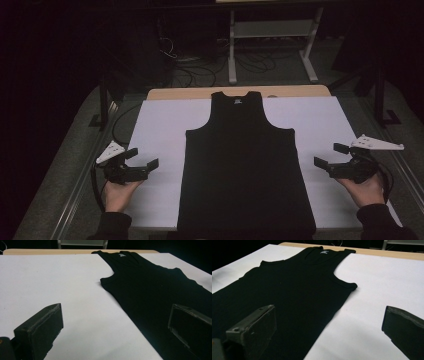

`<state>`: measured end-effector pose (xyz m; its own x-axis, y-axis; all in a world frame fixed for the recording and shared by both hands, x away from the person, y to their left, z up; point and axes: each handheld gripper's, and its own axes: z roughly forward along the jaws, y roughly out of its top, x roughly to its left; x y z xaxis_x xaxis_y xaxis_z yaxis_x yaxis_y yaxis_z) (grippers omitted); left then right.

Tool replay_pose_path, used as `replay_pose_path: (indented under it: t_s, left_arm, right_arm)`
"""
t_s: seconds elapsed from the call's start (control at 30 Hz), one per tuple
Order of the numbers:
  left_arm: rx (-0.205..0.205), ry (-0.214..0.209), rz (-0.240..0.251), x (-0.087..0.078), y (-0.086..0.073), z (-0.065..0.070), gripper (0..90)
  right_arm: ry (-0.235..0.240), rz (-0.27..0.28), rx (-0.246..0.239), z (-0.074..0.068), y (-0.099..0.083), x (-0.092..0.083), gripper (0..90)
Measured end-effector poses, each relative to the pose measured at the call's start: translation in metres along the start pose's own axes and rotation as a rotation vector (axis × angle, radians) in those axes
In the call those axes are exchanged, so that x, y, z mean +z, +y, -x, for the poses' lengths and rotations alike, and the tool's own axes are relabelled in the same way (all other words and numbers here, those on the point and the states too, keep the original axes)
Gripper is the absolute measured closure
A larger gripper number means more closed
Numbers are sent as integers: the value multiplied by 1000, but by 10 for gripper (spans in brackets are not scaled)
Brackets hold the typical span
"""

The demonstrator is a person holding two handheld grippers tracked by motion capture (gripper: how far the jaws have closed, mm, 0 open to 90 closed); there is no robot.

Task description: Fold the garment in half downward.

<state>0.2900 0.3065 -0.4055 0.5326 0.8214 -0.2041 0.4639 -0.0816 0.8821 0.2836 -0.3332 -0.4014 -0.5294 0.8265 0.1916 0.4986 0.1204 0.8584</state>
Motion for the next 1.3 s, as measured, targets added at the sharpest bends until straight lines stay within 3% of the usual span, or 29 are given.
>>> replay_pose_path:
  t_s: [0.27,0.83,1.1,1.2,1.3]
  left_arm:
    - [10,4,-21,1,0,1,0]
    - [9,-16,-12,3,2,3,0]
    - [37,-30,-29,8,4,5,0]
    - [32,-38,-26,9,5,4,0]
    - [-12,-61,-29,11,6,1,0]
  right_arm:
    - [4,1,0,0,0,0,0]
    - [10,11,-17,-1,5,0,0]
    - [9,21,-19,3,11,-1,0]
    - [9,21,-27,3,15,0,0]
    - [4,14,-32,2,16,0,0]
